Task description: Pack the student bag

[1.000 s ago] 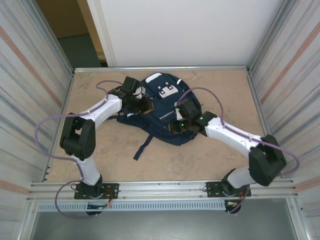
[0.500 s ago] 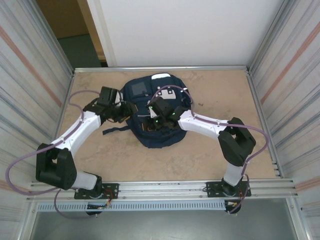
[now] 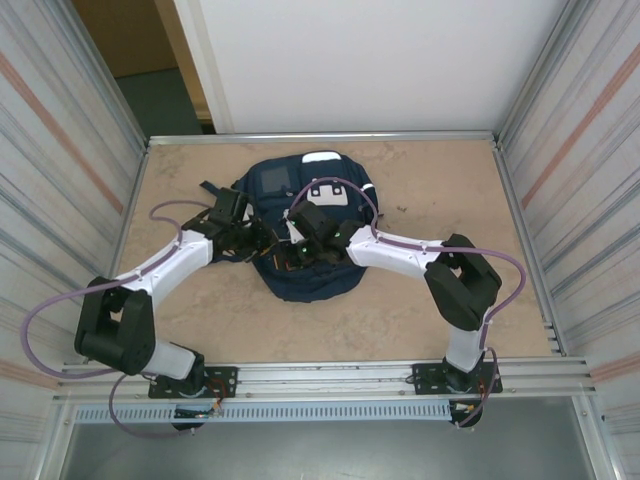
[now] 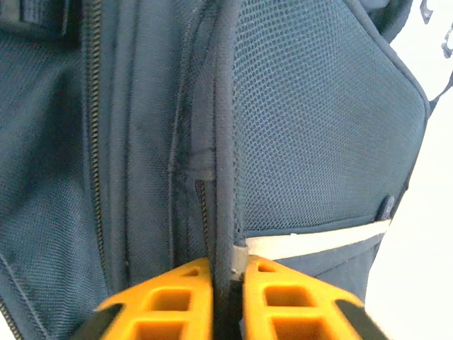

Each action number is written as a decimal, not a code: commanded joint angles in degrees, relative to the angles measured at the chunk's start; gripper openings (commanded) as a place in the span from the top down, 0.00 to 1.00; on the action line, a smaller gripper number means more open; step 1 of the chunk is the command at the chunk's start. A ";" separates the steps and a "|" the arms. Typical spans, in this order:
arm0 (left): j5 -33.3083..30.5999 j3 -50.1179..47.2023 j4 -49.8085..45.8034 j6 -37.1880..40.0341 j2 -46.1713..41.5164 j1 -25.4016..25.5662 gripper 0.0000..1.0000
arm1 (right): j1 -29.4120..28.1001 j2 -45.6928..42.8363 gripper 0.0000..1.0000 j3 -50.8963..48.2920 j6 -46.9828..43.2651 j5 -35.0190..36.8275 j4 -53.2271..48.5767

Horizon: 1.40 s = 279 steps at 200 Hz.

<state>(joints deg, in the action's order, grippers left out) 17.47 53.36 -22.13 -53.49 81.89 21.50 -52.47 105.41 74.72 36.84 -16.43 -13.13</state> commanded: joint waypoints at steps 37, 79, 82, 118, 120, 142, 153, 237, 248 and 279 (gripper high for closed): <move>-4.52 0.53 -1.23 6.52 -1.15 -4.06 1.00 | 5.37 -7.75 1.00 -9.22 -5.89 2.01 -2.95; -4.98 0.45 1.39 11.97 0.55 -9.13 0.99 | 13.59 -15.20 1.00 -18.23 -9.61 4.56 -7.19; -4.67 0.70 1.57 12.30 0.85 -9.45 0.99 | 13.80 -15.56 1.00 -18.59 -9.75 4.60 -7.22; -3.60 8.73 -0.09 15.66 8.12 -11.20 0.87 | 12.45 -16.65 1.00 -16.79 -10.57 5.19 -7.96; -3.55 9.42 -0.10 15.93 8.66 -11.21 0.87 | 12.12 -16.46 1.00 -16.49 -10.59 5.18 -7.88; -4.95 16.69 -2.20 19.21 14.47 -12.02 0.80 | 9.43 -14.40 1.00 -12.71 -10.68 5.00 -6.96; -4.92 18.96 -3.61 19.15 16.38 -13.13 0.74 | 8.14 -13.09 1.00 -10.47 -9.78 4.11 -6.02; -5.65 1.77 -6.53 8.70 -5.31 -13.38 0.46 | 1.70 -0.88 1.00 1.61 -7.87 -4.12 0.88; -7.59 -0.61 -7.28 6.70 -8.66 -11.83 0.45 | 0.99 0.30 1.00 2.33 -7.99 -5.20 1.12; -9.27 -5.19 -0.86 1.15 -10.45 -5.20 0.43 | -0.74 2.65 1.00 3.18 -8.46 -7.44 3.83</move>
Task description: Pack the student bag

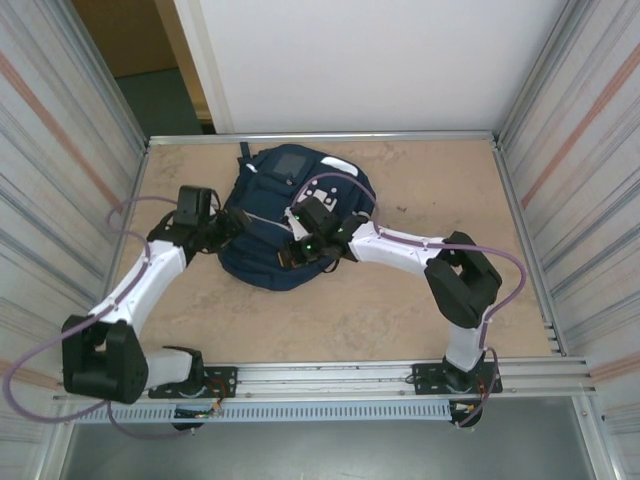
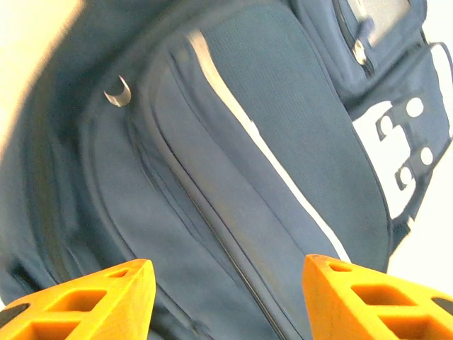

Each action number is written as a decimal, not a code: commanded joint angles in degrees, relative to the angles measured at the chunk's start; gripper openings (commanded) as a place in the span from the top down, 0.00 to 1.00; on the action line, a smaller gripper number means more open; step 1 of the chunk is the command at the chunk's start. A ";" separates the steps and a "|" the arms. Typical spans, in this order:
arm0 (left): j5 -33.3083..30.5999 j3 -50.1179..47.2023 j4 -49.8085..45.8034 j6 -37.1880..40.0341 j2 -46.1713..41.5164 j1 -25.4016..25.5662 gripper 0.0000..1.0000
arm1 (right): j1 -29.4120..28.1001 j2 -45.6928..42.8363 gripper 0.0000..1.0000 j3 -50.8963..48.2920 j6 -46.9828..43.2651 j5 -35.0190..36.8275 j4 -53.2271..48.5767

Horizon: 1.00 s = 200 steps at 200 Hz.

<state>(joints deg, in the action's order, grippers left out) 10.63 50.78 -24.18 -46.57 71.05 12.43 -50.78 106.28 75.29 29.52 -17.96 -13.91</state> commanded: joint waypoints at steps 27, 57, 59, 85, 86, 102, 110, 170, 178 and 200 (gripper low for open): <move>-4.48 -4.44 5.19 -11.65 2.72 7.32 0.44 | -2.99 2.32 1.00 3.23 -0.89 -6.86 5.34; -6.27 -6.72 10.39 -15.35 4.79 7.70 0.54 | -3.74 1.34 1.00 1.27 -1.48 -6.20 6.93; -6.51 -6.33 10.10 -15.25 4.98 7.75 0.55 | -3.83 1.18 1.00 1.07 -1.48 -6.10 7.07; -8.10 -5.14 10.32 -12.97 5.22 7.70 0.85 | -5.02 -2.12 1.00 -3.25 -3.60 -4.10 9.76; -8.18 -5.20 10.44 -12.82 5.23 7.70 0.87 | -5.02 -2.26 1.00 -3.50 -3.73 -3.93 9.77; -8.97 -4.84 9.73 -11.36 4.92 7.62 1.00 | -4.29 -4.12 1.00 -6.10 -6.81 -1.43 8.74; -8.76 -4.46 8.90 -9.72 4.81 7.53 1.00 | -3.17 -5.00 0.99 -6.70 -8.49 -0.46 6.62; -3.29 -4.19 5.57 0.46 4.89 5.70 1.00 | 7.29 -10.68 0.92 -13.27 -23.43 6.02 -2.87; -3.12 -4.40 5.26 1.43 4.89 5.51 1.00 | 8.46 -10.75 0.92 -13.59 -23.79 6.85 -3.20; 0.03 -5.11 5.52 2.67 5.48 4.72 1.00 | 11.90 -10.05 0.89 -13.68 -23.58 8.36 -2.78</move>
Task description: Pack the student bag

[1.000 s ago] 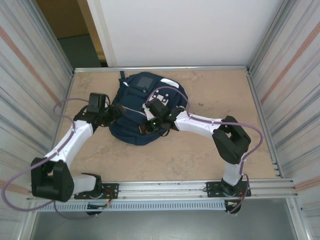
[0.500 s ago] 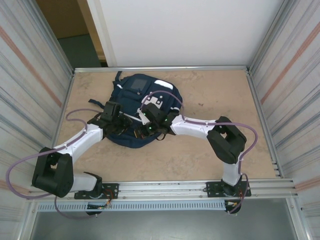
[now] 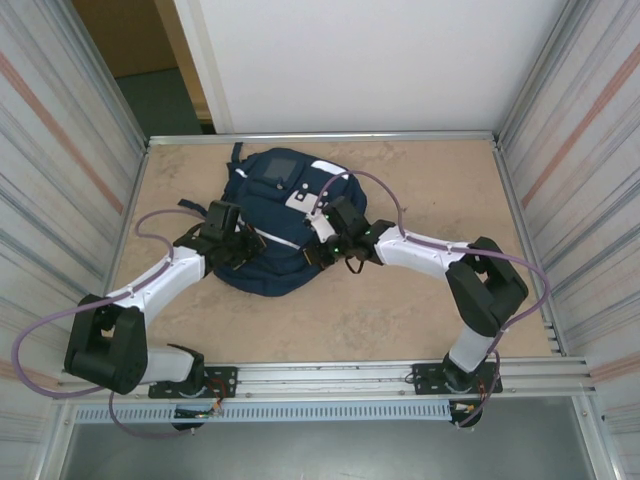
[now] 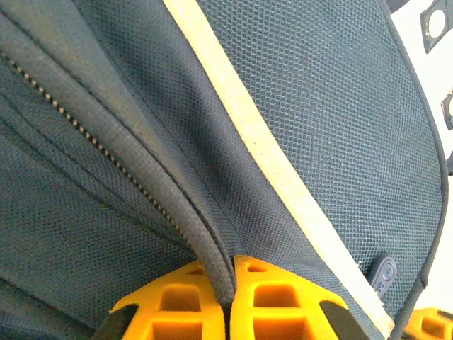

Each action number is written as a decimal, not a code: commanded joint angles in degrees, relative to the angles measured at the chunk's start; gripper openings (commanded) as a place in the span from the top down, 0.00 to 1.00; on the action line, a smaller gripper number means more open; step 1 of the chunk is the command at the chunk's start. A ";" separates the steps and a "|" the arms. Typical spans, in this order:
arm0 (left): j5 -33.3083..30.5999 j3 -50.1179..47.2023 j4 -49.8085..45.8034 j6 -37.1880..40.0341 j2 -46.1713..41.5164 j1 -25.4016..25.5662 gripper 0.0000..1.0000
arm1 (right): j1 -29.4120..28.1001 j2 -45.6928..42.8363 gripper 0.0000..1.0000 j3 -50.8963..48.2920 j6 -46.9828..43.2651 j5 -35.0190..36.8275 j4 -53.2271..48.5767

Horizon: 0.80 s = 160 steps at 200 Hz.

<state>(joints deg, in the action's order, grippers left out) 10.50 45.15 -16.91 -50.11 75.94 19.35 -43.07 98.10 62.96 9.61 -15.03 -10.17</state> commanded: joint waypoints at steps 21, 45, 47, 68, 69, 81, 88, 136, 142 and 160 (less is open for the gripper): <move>3.89 0.71 -1.79 7.65 1.18 -2.24 1.00 | 6.35 -0.49 0.87 -0.23 -2.58 6.22 -6.55; 7.12 1.08 -1.29 8.77 1.25 -2.16 1.00 | 6.86 -0.44 0.85 -0.24 -2.44 5.84 -5.64; 7.33 1.08 -1.29 8.79 1.17 -2.13 1.00 | 6.97 -0.50 0.85 -0.32 -2.41 5.94 -5.64; 7.62 1.25 -1.41 8.80 0.38 -0.74 1.00 | 7.42 -1.60 0.82 -0.55 -1.70 6.95 -5.96; 7.52 1.21 -1.44 8.80 0.41 -0.60 1.00 | 7.45 -1.69 0.82 -0.55 -1.70 6.95 -5.93; 6.69 1.22 -1.21 8.67 0.38 0.55 1.00 | 7.99 -2.79 0.80 -0.89 -1.61 6.58 -6.29; 6.55 1.18 -1.08 8.42 0.54 1.04 1.00 | 8.23 -3.56 0.78 -1.23 -1.61 6.46 -6.44; 4.70 2.09 1.24 1.07 2.21 12.11 1.00 | 11.91 -19.52 0.59 -7.10 -4.40 2.40 -3.28; 3.91 2.82 1.38 0.43 2.68 14.22 1.00 | 12.92 -22.21 0.53 -7.88 -3.78 2.96 -2.30; 2.30 4.76 1.25 -2.22 3.76 19.24 0.95 | 15.81 -29.75 0.01 -10.19 -1.59 7.12 0.61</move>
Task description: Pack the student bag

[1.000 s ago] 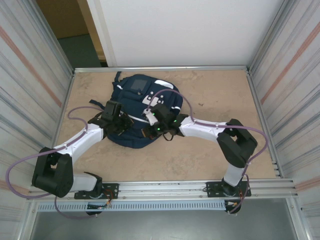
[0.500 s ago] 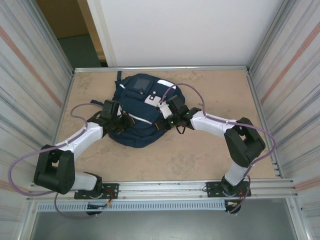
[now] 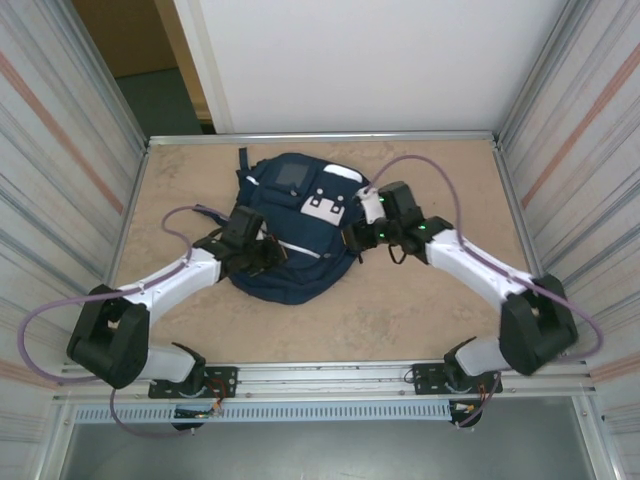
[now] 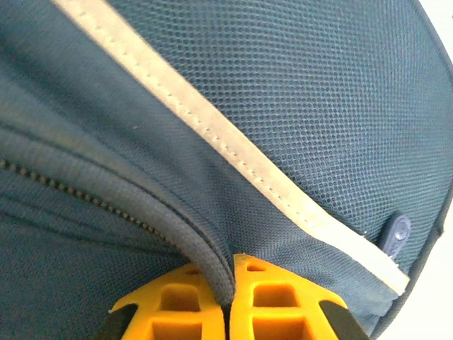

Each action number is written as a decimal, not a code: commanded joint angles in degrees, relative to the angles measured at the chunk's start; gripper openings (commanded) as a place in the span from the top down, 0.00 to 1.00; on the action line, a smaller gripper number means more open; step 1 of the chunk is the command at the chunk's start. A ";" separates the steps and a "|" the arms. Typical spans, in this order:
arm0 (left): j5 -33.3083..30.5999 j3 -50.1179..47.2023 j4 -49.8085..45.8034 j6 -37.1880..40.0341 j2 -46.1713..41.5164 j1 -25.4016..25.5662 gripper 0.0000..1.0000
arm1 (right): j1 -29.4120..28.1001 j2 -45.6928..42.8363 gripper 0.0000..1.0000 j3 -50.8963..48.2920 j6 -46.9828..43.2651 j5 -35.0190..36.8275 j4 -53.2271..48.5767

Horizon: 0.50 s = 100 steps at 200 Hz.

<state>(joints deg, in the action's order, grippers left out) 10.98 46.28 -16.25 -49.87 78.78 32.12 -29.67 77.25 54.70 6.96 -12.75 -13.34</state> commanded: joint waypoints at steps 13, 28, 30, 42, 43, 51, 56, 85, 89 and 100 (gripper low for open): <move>0.58 4.95 0.51 -3.71 1.20 9.48 0.76 | 3.54 -15.28 0.01 -3.94 1.69 9.33 6.58; 0.71 6.48 0.17 -3.62 1.37 12.33 0.73 | 4.71 -22.44 0.01 -6.80 2.68 14.48 10.24; 0.88 6.83 0.06 -3.45 1.37 12.72 0.73 | 5.04 -23.27 0.01 -7.08 2.92 15.03 10.68; 2.03 8.92 -0.96 -1.45 1.61 14.49 0.70 | 6.99 -27.94 0.01 -8.63 5.03 18.31 12.07; 2.11 9.05 -1.01 -1.32 1.62 14.65 0.70 | 7.08 -28.30 0.01 -8.73 5.27 18.65 12.09; 2.85 10.73 -1.97 1.22 1.77 15.63 0.66 | 8.61 -31.03 0.01 -9.52 7.28 21.52 12.15; 3.03 11.93 -2.89 3.08 1.73 16.09 0.65 | 9.57 -32.52 0.01 -9.96 8.37 23.10 11.99; -9.12 13.06 -6.11 16.54 -6.80 17.45 0.57 | 16.72 -38.18 0.01 -13.76 11.92 29.31 9.46; -11.72 12.73 -6.24 18.90 -8.48 17.37 0.55 | 17.61 -38.63 0.01 -14.36 11.97 29.20 9.19; -19.68 11.81 -6.63 25.56 -12.93 16.95 0.41 | 20.40 -39.76 0.01 -16.54 11.41 26.93 8.86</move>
<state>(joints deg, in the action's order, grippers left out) 7.18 57.95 -19.94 -40.47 75.81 49.58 -13.61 39.07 42.26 15.38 10.98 -3.01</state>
